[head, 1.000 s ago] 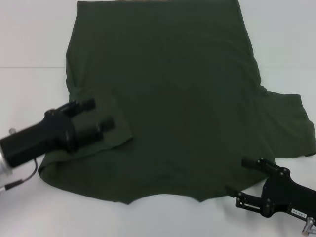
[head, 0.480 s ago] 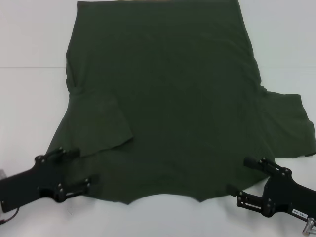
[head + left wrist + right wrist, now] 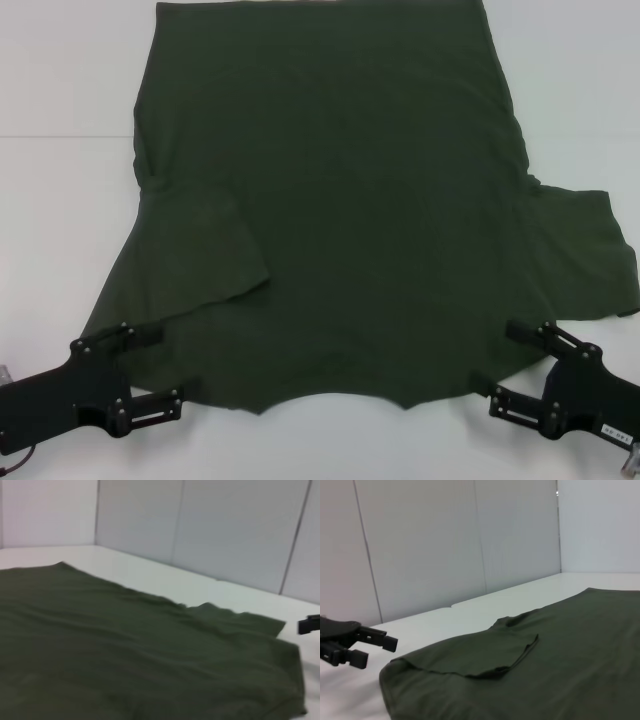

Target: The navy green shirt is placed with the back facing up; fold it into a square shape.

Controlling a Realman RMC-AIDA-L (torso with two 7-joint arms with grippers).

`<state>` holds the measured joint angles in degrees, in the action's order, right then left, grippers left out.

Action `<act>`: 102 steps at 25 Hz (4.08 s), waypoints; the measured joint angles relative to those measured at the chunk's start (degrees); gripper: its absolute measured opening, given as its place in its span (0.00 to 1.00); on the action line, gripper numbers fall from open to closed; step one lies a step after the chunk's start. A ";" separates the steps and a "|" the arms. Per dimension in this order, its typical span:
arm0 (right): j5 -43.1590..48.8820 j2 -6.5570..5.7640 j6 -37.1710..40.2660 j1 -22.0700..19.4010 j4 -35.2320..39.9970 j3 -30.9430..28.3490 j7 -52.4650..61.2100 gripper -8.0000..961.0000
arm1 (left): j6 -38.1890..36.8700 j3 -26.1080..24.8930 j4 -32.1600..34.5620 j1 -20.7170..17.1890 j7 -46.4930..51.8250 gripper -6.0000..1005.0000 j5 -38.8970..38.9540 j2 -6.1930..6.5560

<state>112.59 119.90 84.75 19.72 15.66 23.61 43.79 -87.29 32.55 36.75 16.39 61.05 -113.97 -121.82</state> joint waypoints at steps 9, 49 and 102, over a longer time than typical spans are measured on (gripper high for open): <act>0.15 -0.57 4.57 -0.05 12.40 -2.18 35.07 0.96 | -2.79 0.50 0.58 0.28 -0.35 0.88 -0.08 0.00; 41.65 -10.09 -5.02 18.70 29.34 5.18 112.46 0.96 | -6.00 1.82 2.26 0.75 -3.39 0.88 -1.78 -0.09; 41.65 -8.72 -16.80 21.27 20.64 9.82 112.38 0.85 | -6.51 1.73 2.18 1.29 -3.39 0.88 -1.44 -0.61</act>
<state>154.24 111.18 67.95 40.99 36.30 33.43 156.16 -93.79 34.29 38.94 17.68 57.66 -115.41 -122.43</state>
